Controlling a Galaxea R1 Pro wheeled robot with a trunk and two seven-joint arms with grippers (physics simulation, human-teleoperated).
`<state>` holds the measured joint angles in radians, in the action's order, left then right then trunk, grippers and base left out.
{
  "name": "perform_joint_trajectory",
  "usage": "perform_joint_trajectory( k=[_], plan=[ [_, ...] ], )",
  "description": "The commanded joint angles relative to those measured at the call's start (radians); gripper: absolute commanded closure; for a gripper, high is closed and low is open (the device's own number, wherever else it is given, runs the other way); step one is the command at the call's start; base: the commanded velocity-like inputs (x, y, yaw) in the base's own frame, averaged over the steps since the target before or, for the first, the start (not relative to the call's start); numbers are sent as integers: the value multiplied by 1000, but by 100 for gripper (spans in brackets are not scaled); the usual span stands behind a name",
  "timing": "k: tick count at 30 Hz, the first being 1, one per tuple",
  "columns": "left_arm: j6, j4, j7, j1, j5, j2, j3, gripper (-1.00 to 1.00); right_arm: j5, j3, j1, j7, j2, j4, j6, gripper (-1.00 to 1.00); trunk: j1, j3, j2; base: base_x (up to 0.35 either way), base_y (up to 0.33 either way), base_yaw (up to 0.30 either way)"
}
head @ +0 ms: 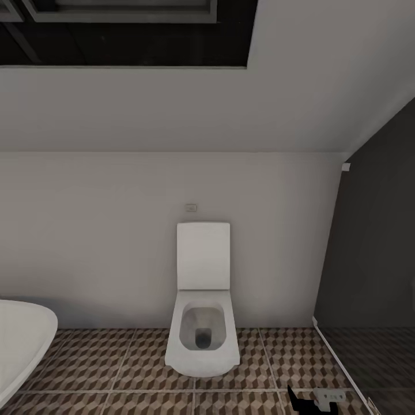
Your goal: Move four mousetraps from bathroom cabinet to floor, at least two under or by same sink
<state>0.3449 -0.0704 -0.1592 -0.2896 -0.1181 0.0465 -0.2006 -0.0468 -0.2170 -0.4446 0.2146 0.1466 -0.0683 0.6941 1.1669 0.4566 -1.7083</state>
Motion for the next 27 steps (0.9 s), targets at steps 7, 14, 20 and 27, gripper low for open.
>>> perform_joint_trajectory(
  k=[7,14,20,27],
  plan=[
    [5,-5,-10,-2,-11,-8,-3,-100,-5,-9,-2,4,1,-4,5,-100,0,1,-1,0,0,0],
    [5,-5,-10,-2,-11,-9,-3,-100,-4,-9,-2,4,1,-4,5,-100,0,1,-1,0,0,0],
    [5,-5,-9,-2,-11,-10,-3,-100,-4,-9,-2,4,1,-5,5,-100,0,1,-1,0,0,0],
    [5,-5,-9,-2,-11,-10,-3,-100,-5,-9,-2,4,1,-4,5,-100,0,1,-1,0,0,0]
  ],
)
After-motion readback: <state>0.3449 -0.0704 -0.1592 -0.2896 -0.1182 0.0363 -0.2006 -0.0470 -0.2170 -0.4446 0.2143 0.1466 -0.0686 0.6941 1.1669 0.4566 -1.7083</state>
